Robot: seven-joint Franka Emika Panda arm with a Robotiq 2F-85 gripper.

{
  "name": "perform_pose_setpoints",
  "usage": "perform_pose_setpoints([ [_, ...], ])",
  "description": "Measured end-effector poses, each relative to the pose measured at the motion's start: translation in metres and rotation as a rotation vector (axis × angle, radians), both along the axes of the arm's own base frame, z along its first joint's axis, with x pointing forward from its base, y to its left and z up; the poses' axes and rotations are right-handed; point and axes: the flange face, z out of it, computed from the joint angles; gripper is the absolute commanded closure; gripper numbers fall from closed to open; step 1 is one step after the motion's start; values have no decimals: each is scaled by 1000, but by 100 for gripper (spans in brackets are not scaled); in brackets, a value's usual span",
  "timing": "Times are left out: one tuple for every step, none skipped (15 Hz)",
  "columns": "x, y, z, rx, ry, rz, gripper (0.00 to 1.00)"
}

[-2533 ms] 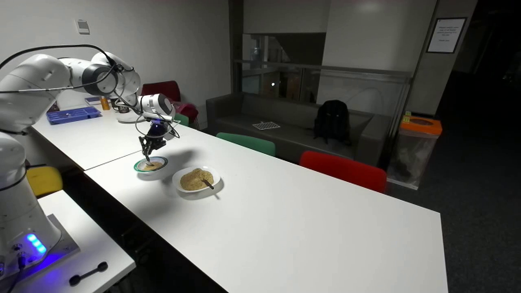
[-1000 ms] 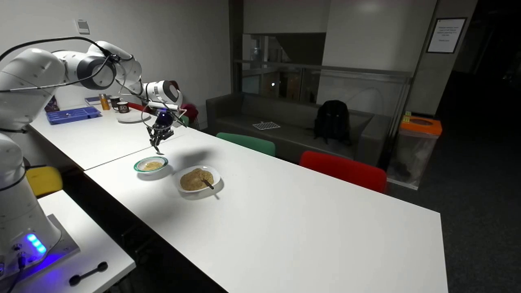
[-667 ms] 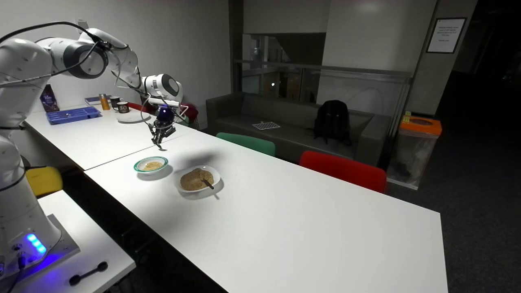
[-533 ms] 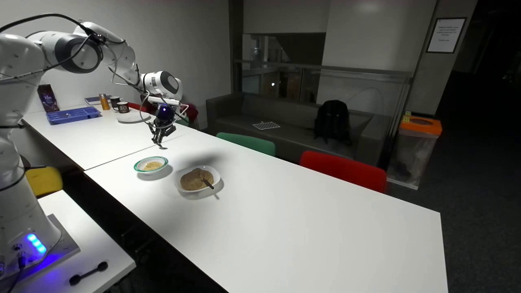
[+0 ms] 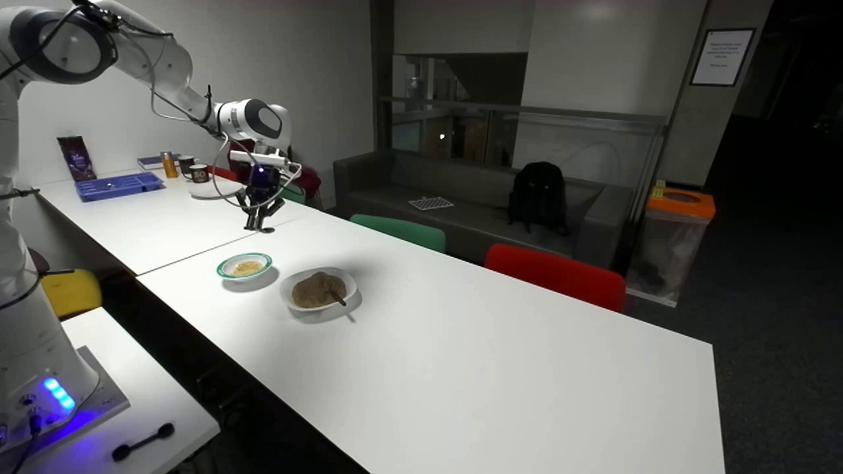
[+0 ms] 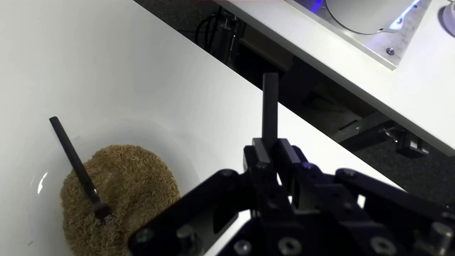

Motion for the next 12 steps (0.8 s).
perform_pose_setpoints([
  [-6, -5, 4, 6, -30, -9, 97],
  [-12, -11, 6, 9, -61, -16, 97],
  [-19, -16, 8, 10, -90, -22, 97],
  [-26, -22, 9, 11, -118, -29, 97],
  [-33, -27, 9, 10, -143, -39, 97],
  [-41, -32, 9, 10, -166, -50, 97],
  [-48, -38, 8, 9, -190, -63, 97],
  [-55, -44, 7, 8, -215, -81, 97],
  [-61, -50, 5, 4, -244, -106, 97],
  [-65, -56, 3, 2, -272, -132, 97],
  [-69, -62, 1, -3, -304, -161, 97],
  [-71, -66, -2, -9, -334, -191, 97],
])
